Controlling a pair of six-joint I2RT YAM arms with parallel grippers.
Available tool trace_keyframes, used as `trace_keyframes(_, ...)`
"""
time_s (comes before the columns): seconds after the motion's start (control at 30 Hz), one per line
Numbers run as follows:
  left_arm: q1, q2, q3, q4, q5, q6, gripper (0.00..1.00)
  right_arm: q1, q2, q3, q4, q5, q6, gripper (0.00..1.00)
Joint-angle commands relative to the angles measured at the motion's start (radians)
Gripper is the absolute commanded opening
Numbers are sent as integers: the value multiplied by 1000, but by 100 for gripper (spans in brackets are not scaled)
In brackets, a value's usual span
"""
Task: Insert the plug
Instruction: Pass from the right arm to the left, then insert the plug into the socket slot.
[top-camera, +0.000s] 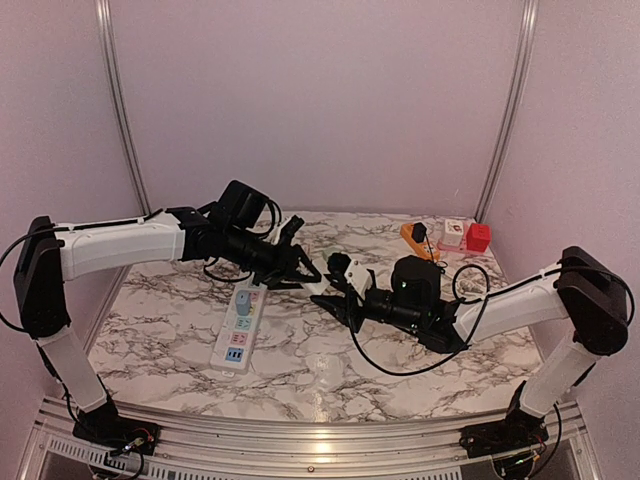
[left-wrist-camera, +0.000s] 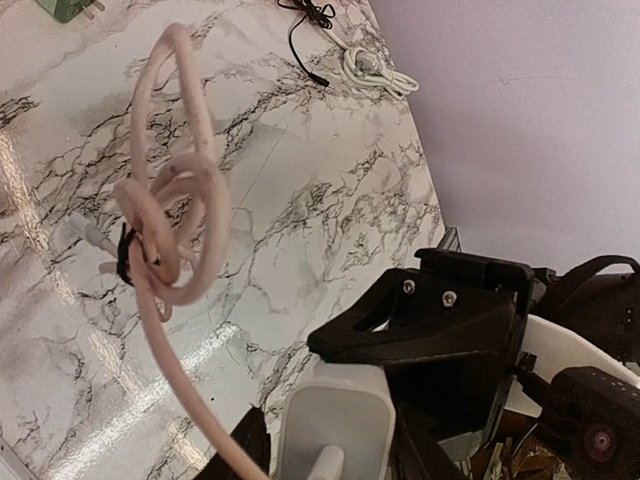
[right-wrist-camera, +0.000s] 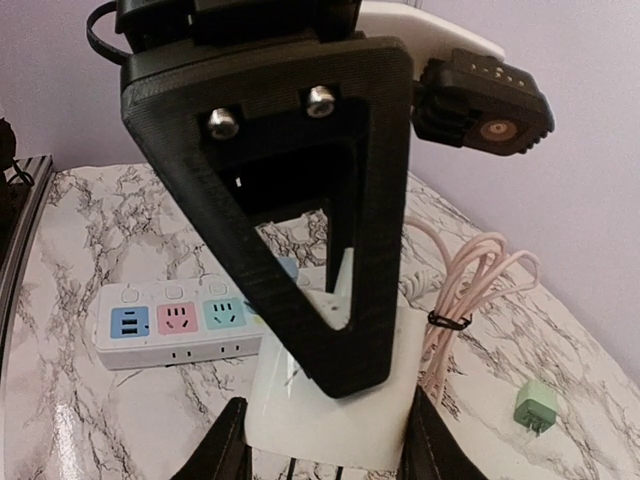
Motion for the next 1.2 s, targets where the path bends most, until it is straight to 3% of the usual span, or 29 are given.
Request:
trace_keyframes(0.0,-6,3,15,31,18,11,37,9,-20,-1,49,-18,-11,16)
trace_keyframes(0.23,-6,4,16,36,22,10,14,10,-15,-1,52,-9,-11,16)
trace_keyframes(0.3,-7,4,15,36,21,10,2,10,-9,4,48,-2,-11,19)
trace_keyframes(0.33,-7,4,15,35,20,11,0,9,-7,7,46,5,-10,22)
trace_keyframes(0.63,2,-20,37,-42,-97,64,0,10,-10,25,-21,116,8,67)
trace_keyframes(0.9,58,-29,85,-167,-243,141,0,10,-65,-20,-63,220,38,83)
trace_keyframes(1.07,75,-9,150,-283,-442,224,0,10,-105,-49,-91,261,71,87)
trace_keyframes(1.1,77,-3,168,-306,-497,242,0,10,-113,-53,-100,266,76,95)
trace_keyframes(1.17,86,5,191,-326,-585,271,0,11,-132,-64,-109,271,84,99)
